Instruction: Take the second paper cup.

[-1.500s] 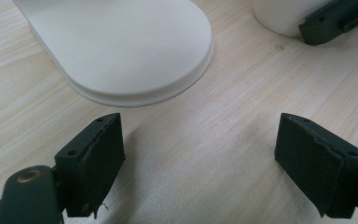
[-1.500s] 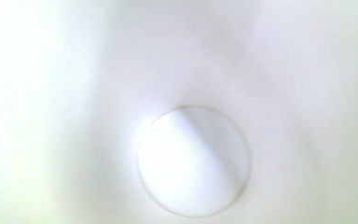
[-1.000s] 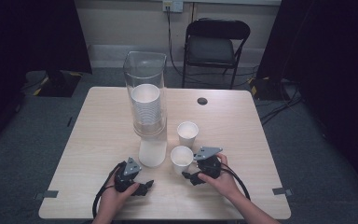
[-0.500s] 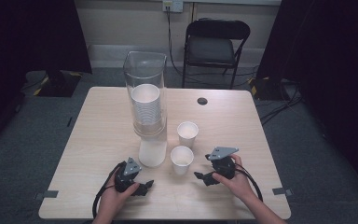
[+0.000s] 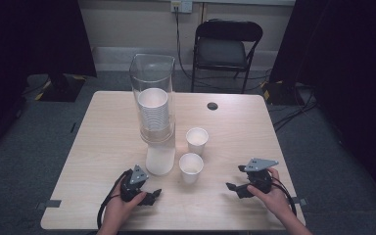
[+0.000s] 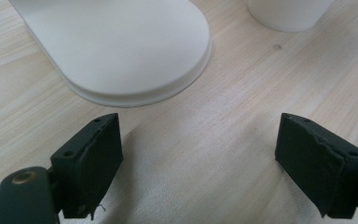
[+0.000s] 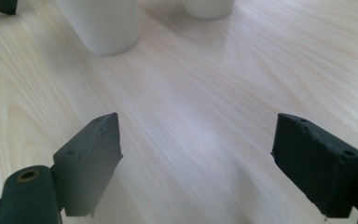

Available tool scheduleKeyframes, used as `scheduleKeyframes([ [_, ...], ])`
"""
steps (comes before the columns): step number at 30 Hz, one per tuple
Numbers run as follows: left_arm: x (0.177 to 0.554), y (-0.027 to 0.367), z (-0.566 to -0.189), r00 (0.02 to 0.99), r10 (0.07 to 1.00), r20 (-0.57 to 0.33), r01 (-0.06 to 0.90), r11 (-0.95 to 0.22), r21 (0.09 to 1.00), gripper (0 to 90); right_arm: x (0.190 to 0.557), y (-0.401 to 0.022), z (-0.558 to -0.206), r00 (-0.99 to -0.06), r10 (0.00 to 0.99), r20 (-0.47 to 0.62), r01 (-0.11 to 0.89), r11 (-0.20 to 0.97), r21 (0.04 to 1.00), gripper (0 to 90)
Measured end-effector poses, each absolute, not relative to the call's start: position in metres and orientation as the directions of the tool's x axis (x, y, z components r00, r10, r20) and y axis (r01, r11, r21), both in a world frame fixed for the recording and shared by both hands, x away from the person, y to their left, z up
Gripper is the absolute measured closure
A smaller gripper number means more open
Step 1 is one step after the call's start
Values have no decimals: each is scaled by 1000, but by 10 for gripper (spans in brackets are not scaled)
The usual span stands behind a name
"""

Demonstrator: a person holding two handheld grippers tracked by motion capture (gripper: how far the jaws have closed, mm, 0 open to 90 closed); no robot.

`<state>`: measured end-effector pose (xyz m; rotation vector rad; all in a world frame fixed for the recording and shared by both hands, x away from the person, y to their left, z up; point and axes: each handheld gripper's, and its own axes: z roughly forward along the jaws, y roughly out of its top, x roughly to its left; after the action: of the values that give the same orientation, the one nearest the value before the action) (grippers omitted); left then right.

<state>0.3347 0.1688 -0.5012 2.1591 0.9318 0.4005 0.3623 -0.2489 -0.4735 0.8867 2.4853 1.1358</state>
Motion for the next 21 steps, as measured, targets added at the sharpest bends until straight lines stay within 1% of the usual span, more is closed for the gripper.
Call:
scheduleKeyframes([
  [8, 335, 168, -501, 684, 729, -10, 497, -456, 738, 142, 357, -279, -476, -750, 661, 10, 446, 494, 746, 149],
  [10, 335, 168, -501, 684, 730, -11, 498, -455, 738, 142, 356, -287, -477, -745, 667, -4, 447, 504, 739, 149],
  [15, 335, 169, -501, 687, 727, -6, 495, -462, 735, 142, 352, -310, -488, -722, 691, 20, 490, 492, 720, 149],
  [21, 335, 169, -501, 686, 727, -7, 496, -460, 736, 142, 348, -321, -491, -707, 707, 8, 499, 490, 715, 150],
])
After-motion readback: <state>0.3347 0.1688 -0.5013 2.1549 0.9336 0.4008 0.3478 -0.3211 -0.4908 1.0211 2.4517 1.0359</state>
